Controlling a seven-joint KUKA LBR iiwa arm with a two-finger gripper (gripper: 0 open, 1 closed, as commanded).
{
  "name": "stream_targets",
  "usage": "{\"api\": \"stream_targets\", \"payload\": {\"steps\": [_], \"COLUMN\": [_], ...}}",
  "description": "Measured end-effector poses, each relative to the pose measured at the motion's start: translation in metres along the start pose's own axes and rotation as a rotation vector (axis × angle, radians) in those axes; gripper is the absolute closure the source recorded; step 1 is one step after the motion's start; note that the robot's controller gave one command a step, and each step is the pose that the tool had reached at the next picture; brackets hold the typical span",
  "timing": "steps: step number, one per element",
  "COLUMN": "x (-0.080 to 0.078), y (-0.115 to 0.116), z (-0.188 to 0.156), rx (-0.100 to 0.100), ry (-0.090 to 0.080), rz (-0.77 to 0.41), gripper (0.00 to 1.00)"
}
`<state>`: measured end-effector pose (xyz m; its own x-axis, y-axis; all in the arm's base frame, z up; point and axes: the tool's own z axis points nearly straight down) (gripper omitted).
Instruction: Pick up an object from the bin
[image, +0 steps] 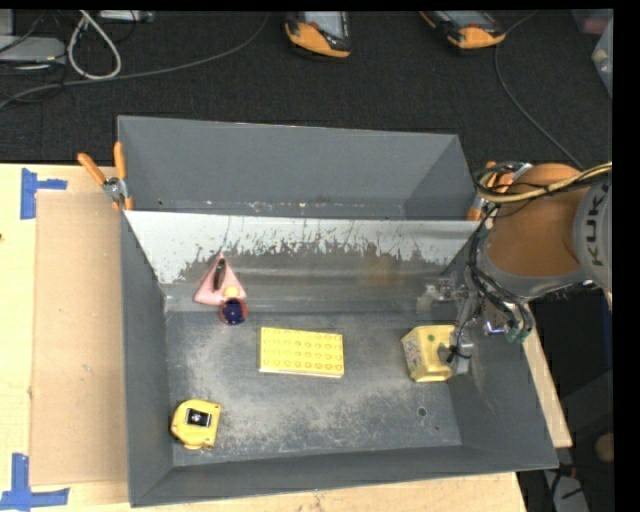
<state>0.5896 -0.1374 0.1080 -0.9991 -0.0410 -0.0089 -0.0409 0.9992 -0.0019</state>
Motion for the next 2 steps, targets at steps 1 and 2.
{"api": "stream_targets", "payload": {"steps": [1,2], "x": [0.0062,0.0001], "y": [-0.0128,-0.0059], "z": [0.0056,0.0068], "rx": [-0.012,0.001], "ry": [0.007,-0.004], "rz": [-0.199,-0.165], "gripper": [0.0,0.0]}}
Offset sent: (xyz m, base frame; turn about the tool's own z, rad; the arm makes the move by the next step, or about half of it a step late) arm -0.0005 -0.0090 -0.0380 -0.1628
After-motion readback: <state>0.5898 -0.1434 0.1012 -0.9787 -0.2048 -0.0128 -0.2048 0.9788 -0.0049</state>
